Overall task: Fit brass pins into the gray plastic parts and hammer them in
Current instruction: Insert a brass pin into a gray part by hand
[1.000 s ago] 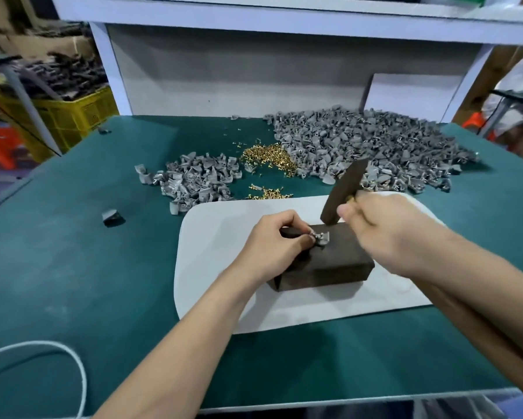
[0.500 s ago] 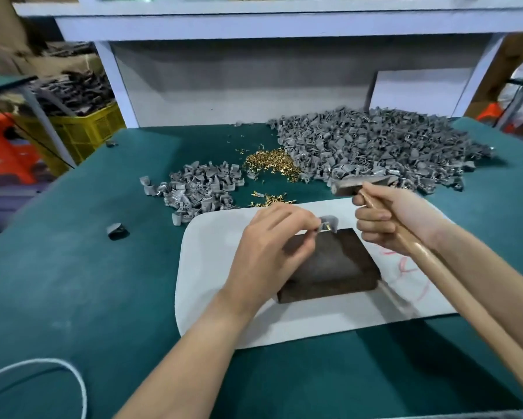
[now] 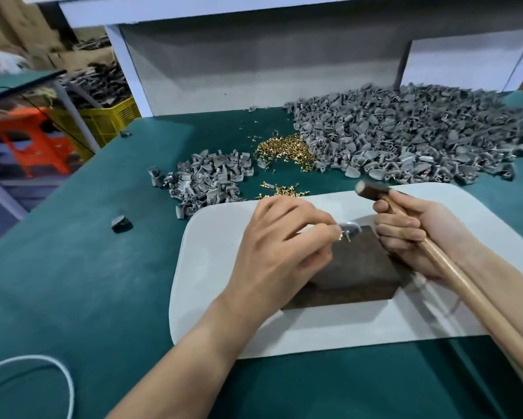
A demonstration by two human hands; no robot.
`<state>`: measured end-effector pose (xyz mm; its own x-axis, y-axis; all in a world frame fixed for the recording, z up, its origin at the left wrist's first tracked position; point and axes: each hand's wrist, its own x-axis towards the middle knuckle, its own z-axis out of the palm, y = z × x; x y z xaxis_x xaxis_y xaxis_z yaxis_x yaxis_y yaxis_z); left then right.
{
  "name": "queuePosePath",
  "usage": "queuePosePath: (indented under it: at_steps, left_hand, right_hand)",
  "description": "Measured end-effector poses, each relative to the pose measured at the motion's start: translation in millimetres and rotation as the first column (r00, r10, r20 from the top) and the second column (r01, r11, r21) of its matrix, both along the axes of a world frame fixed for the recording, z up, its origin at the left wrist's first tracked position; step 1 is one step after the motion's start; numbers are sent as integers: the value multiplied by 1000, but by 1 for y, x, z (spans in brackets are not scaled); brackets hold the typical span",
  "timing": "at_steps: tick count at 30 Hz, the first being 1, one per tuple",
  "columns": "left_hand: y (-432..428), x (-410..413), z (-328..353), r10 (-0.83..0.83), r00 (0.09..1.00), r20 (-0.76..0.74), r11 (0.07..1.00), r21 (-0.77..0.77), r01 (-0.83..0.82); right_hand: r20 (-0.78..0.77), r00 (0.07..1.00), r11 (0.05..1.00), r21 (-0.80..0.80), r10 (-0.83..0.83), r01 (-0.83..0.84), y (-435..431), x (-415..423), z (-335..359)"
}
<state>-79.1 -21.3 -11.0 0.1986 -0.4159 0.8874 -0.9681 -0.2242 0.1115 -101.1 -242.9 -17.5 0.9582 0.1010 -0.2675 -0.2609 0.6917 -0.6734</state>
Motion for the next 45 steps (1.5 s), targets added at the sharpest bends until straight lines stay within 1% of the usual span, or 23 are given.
queuePosePath:
  at_steps: [7, 9, 11, 14, 17, 18, 20, 21, 22, 23, 24, 25, 26, 27, 28, 29, 30, 33, 34, 37, 40, 42, 45]
  left_hand:
    - [0, -1, -1, 35, 999, -8, 999, 23, -35]
    - [2, -5, 0, 32, 995, -96, 998, 57, -27]
    - [3, -9, 1, 29, 962, -270, 995, 97, -3]
    - [1, -15, 5, 30, 846, -533, 992, 122, 42]
    - [-18, -19, 22, -20, 760, -650, 987, 110, 120]
    - [-30, -15, 32, -47, 713, -699, 986, 82, 145]
    - [-62, 3, 55, -173, 547, -819, 978, -79, 191]
    - [-78, 20, 63, -208, 487, -849, 975, -139, 174]
    - [-93, 40, 70, -165, 494, -854, 985, -113, 134]
    - [-103, 62, 73, -47, 550, -834, 996, 0, 84]
    - [-107, 87, 70, 115, 609, -785, 986, 166, 28]
    - [-102, 110, 62, 312, 643, -699, 930, 362, -57]
    - [-91, 132, 53, 509, 627, -589, 826, 541, -162]
    - [-76, 151, 43, 660, 572, -487, 705, 664, -249]
    - [-58, 167, 32, 760, 498, -418, 603, 739, -300]
    - [-41, 178, 23, 814, 442, -377, 536, 780, -323]
    - [-26, 186, 16, 838, 427, -340, 494, 807, -325]
    - [-3, 189, 6, 837, 490, -244, 443, 828, -343]
    - [-1, 187, 4, 833, 498, -241, 453, 815, -362]
    - [-3, 180, 7, 831, 470, -297, 497, 775, -390]
    - [-5, 176, 12, 840, 457, -291, 499, 743, -445]
    - [-4, 176, 14, 816, 498, -293, 538, 699, -470]
    - [-3, 179, 18, 702, 621, -349, 666, 632, -397]
  right_hand:
    - [-9, 1000, 1000, -7, 3, -3, 0, 0, 0]
    - [-12, 1000, 1000, 7, 1, -1, 1, 1, 0]
    - [-19, 1000, 1000, 31, -4, 4, 2, 1, -1]
    - [-19, 1000, 997, 77, -2, 3, 1, 2, -2]
    - [-26, 1000, 996, 94, 2, 0, -1, 5, -4]
    - [-29, 1000, 996, 91, 6, -3, -1, 6, -5]
    - [-33, 999, 996, 89, 20, -17, -3, 7, -6]
    - [-34, 999, 995, 101, 30, -26, -3, 7, -6]
    - [-26, 999, 992, 120, 41, -38, -3, 7, -5]
    - [-17, 999, 990, 136, 49, -47, -4, 6, -5]
    - [-12, 998, 988, 144, 54, -52, -4, 5, -5]
    - [-9, 999, 987, 151, 51, -49, -4, 4, -6]
    - [-7, 999, 987, 155, 45, -43, -4, 4, -6]
    - [-4, 999, 986, 162, 41, -39, -5, 5, -7]
    - [-3, 999, 985, 169, 37, -36, -4, 5, -7]
    - [-1, 999, 984, 172, 39, -38, -4, 7, -7]
    - [1, 999, 984, 172, 43, -43, -4, 8, -6]
    - [0, 999, 987, 151, 53, -52, -4, 9, -6]
    - [-1, 999, 988, 143, 54, -53, -4, 9, -5]
    - [-5, 999, 991, 131, 42, -41, -4, 8, -4]
    - [-13, 999, 991, 132, 38, -36, -4, 7, -3]
    - [-19, 999, 990, 134, 40, -37, -3, 7, -3]
    - [-31, 999, 990, 135, 39, -34, -4, 7, -4]
